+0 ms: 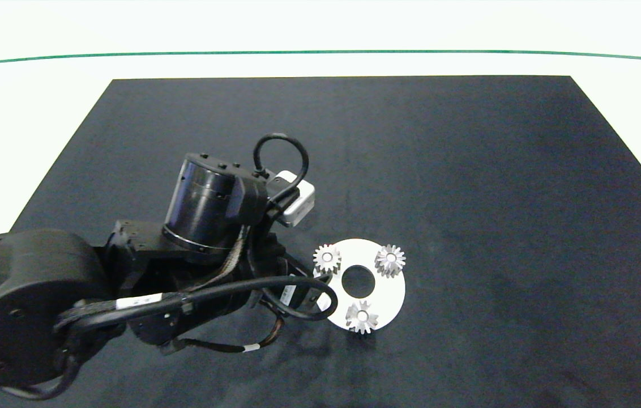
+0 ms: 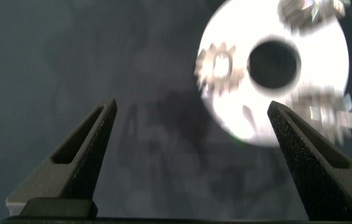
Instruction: Install three planetary gears onto the carrier pins
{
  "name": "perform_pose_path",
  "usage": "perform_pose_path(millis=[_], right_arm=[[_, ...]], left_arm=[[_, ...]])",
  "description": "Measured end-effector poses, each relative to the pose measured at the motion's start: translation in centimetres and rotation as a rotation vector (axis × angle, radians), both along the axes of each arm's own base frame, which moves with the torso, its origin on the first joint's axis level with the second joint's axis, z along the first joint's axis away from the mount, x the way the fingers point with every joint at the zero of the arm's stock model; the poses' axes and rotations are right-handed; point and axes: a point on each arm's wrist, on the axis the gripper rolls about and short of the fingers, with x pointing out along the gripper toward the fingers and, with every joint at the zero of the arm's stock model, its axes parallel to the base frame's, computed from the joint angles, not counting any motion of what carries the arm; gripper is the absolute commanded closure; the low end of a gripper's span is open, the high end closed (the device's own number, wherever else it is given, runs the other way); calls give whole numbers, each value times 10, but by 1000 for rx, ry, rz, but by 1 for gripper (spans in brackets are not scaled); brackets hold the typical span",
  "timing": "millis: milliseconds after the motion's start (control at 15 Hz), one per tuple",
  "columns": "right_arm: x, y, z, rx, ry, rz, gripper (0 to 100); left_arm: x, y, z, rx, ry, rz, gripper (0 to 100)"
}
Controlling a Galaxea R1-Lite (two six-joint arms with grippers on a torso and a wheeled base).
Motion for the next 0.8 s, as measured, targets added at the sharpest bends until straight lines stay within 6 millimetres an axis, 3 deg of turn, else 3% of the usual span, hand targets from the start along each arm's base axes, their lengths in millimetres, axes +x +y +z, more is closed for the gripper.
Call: perform_pose_path(millis=[133, 400, 600, 800], right_arm=[[0, 0, 3, 4, -10, -9, 0], [-2, -5, 13, 11, -75, -83, 0], [-10, -13, 17, 0, -142, -198, 0], [-33, -30, 7, 4, -170, -290, 0]], left_arm=[[-19, 29, 4, 16, 10, 24, 0], [-42, 118, 16, 19, -44, 279, 0], [-88, 158, 20, 2, -82, 391, 0], [-150, 186, 20, -52, -164, 451, 0]])
